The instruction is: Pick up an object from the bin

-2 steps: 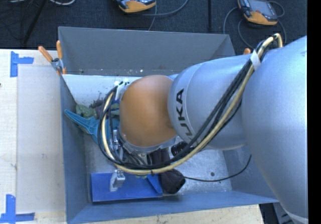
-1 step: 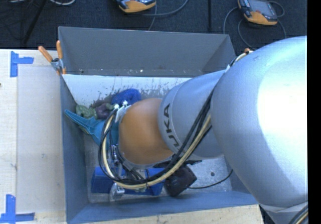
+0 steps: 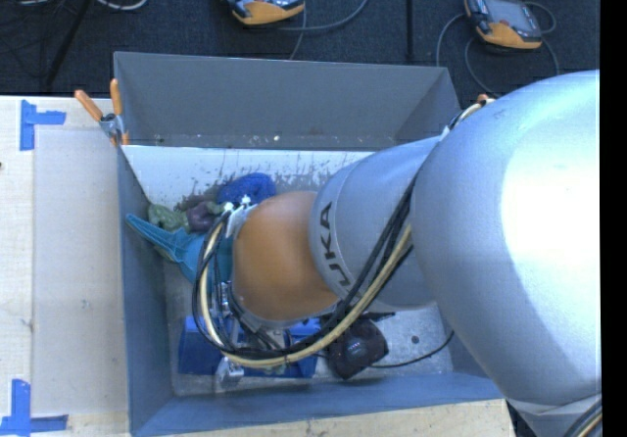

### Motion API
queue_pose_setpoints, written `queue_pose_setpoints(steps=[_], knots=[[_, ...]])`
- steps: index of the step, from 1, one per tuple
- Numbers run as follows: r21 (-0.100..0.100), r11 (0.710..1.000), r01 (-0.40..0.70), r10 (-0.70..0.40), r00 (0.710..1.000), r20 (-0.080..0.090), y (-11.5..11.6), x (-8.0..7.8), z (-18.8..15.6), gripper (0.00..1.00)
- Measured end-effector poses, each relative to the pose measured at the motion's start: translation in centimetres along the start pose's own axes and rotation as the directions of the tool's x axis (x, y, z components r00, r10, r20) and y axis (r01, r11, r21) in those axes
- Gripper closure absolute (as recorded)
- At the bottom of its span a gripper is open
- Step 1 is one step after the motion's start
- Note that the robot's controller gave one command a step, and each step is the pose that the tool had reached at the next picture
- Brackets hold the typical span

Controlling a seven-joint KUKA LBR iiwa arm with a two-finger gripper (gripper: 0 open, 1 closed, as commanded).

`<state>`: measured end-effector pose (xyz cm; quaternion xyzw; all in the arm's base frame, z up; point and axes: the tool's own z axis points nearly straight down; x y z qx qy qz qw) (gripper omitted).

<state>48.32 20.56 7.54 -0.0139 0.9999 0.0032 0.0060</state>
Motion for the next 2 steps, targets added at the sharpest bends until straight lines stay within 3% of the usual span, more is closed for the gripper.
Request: queue_pose_setpoints(steps=[1,2], knots=[[0.003,1.0,0.0,0.0,1.0,-0.006,0.11,-0.15,-0.08,0.0],[0.002,1.0,-0.003,0.003,1.0,-0.011,0.22,-0.12,-0.33,1.0]])
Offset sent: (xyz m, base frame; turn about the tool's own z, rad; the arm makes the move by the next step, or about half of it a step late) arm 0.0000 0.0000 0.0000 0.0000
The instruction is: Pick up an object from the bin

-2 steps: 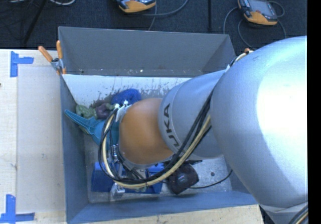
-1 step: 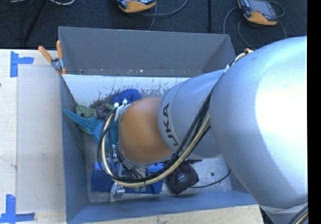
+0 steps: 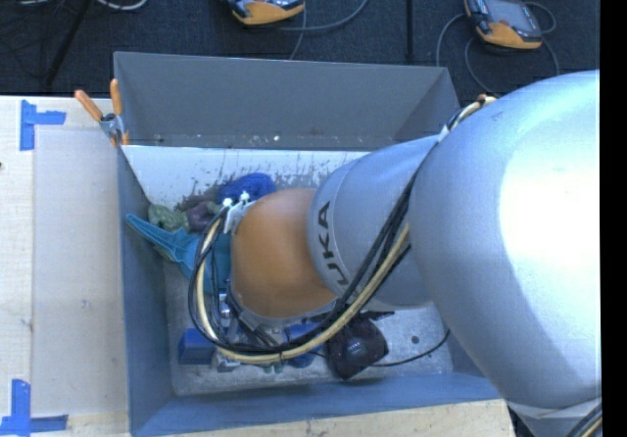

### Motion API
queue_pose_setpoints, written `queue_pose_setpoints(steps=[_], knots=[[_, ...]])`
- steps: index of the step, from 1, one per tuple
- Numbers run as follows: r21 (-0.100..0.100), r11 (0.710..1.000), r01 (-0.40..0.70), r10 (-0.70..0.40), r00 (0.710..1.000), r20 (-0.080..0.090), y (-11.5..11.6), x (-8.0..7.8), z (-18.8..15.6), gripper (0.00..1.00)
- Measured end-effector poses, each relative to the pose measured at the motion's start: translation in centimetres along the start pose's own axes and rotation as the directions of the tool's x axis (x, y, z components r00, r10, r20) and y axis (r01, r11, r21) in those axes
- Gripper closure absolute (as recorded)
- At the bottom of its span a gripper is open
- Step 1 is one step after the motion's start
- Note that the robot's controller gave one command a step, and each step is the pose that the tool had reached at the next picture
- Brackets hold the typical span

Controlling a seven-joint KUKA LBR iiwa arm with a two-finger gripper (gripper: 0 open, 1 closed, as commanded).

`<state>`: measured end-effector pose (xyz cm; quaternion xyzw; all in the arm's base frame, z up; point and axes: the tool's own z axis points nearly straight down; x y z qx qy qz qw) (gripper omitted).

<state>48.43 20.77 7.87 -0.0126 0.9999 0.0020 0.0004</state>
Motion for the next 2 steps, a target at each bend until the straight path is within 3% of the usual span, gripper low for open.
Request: queue_pose_setpoints(steps=[2], knots=[[0.0,1.0,-0.001,0.001,1.0,0.0,-0.01,0.02,-0.05,1.0]])
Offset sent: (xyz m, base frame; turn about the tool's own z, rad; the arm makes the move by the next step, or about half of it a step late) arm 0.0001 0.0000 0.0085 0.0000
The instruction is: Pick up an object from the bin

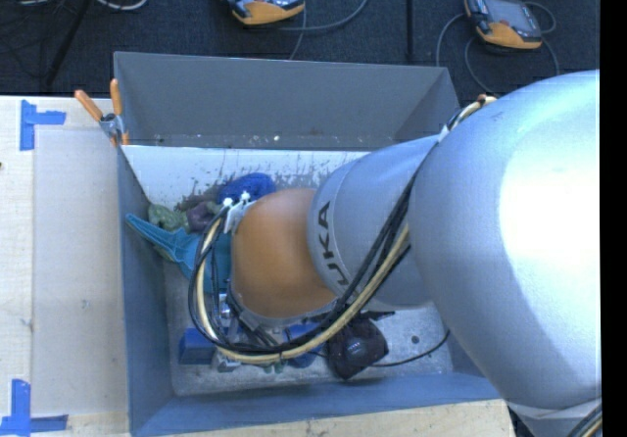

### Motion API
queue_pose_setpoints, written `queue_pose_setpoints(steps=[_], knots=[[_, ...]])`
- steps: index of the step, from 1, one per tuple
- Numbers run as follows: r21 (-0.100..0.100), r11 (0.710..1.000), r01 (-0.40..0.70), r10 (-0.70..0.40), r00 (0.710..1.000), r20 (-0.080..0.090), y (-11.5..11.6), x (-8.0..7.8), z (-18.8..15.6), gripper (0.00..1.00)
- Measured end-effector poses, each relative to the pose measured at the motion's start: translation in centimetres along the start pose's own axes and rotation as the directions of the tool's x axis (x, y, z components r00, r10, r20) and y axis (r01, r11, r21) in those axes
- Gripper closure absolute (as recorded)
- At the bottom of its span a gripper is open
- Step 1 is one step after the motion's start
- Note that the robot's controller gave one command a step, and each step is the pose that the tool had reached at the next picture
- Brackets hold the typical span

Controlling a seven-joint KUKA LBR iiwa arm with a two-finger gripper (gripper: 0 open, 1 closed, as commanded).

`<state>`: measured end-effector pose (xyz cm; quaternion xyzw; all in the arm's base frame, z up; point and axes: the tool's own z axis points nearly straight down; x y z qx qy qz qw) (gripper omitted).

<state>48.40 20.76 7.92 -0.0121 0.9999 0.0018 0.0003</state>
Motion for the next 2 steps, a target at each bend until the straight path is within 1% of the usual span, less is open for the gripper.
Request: queue_pose_setpoints(steps=[1,2], knots=[[0.005,1.0,-0.002,0.002,1.0,-0.008,-0.2,0.2,-0.6,1.0],[0.007,1.0,-0.002,0.002,1.0,-0.012,-0.2,0.3,-2.8,1.0]])
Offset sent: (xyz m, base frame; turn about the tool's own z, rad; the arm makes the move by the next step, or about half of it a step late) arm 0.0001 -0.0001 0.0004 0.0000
